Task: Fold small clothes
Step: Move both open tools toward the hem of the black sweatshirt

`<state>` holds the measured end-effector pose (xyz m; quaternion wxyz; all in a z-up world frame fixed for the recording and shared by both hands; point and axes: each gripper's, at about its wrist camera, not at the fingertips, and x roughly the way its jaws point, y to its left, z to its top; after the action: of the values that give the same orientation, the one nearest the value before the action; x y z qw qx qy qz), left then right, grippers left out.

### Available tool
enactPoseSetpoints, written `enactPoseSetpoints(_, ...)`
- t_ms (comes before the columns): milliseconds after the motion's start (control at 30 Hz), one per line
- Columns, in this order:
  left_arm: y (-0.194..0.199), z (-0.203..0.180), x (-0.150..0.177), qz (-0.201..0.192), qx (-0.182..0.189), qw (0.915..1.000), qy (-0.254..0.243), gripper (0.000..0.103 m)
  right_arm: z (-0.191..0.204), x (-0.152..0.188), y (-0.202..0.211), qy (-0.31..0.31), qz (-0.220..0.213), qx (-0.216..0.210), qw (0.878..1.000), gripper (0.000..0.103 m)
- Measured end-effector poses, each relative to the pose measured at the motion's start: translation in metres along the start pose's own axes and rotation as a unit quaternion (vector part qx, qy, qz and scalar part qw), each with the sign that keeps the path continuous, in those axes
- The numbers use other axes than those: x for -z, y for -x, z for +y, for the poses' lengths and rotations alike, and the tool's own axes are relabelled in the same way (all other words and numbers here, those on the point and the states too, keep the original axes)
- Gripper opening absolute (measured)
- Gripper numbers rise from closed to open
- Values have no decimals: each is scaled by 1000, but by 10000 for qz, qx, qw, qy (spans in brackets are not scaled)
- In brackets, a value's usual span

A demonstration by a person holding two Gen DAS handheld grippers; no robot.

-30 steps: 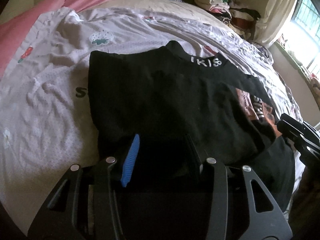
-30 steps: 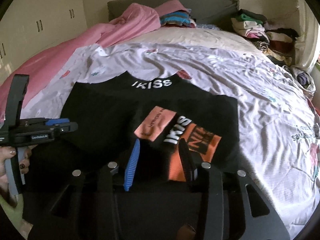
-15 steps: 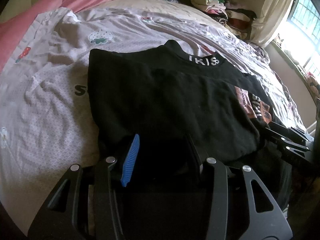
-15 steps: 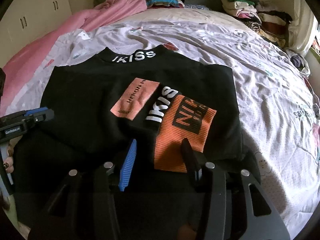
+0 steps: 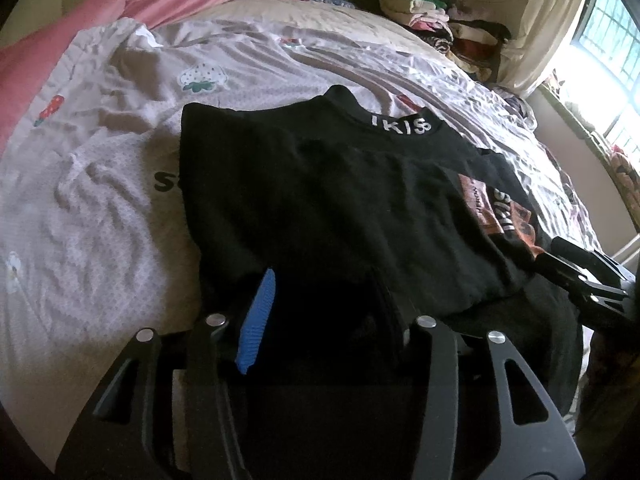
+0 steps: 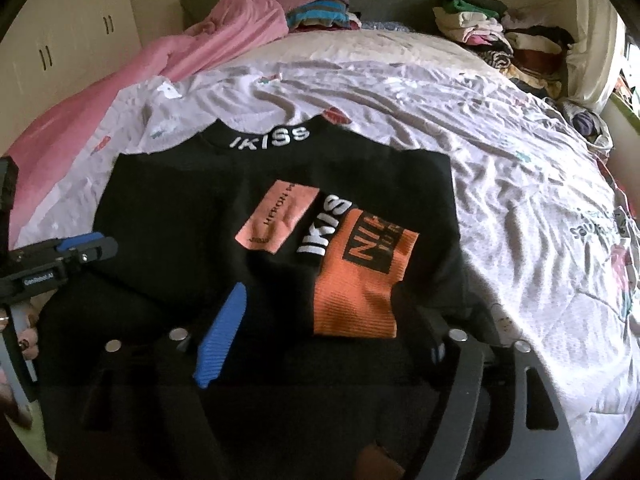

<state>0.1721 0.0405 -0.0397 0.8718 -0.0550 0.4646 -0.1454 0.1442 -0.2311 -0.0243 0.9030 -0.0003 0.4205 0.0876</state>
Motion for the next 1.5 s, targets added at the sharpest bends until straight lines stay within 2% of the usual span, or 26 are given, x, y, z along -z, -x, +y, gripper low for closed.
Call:
enactPoseSetpoints(167, 6, -6, 2, -56, -41, 9999, -91, 49, -2, -2, 16, -25, -161, 19, 9999, 81)
enactPoseSetpoints(533, 21, -9, 5, -224, -46, 9997, -69, 53, -7, -2, 41, -57, -385, 27, 9992, 82)
enactPoseSetpoints(667, 30, -8, 6, -328, -100, 9994, -36, 65, -8, -1, 47, -52, -444, 17, 9990, 82)
enactPoseSetpoints(733, 37, -8, 6, -416, -110, 9991, -24, 67, -8, -1, 51, -52, -485, -4, 9988, 82)
enactPoseSetpoints(833, 45, -8, 7, -512, -135, 9986, -12, 75, -8, -1, 56, -57, -547, -15, 9985, 92)
enactPoseSetpoints(1000, 58, -10, 9, -654, -177, 9977, 42, 89, -7, 0, 68, -58, -675, -63, 9977, 92)
enactPoseSetpoints(1233, 77, -13, 16, -746, -109, 9971, 100, 91, -11, 1, 87, -79, -842, -126, 9963, 94)
enactPoseSetpoints(1500, 118, -19, 19, -969, -239, 9948, 185, 91, -15, 8, 110, -101, -1029, -282, 9942, 94)
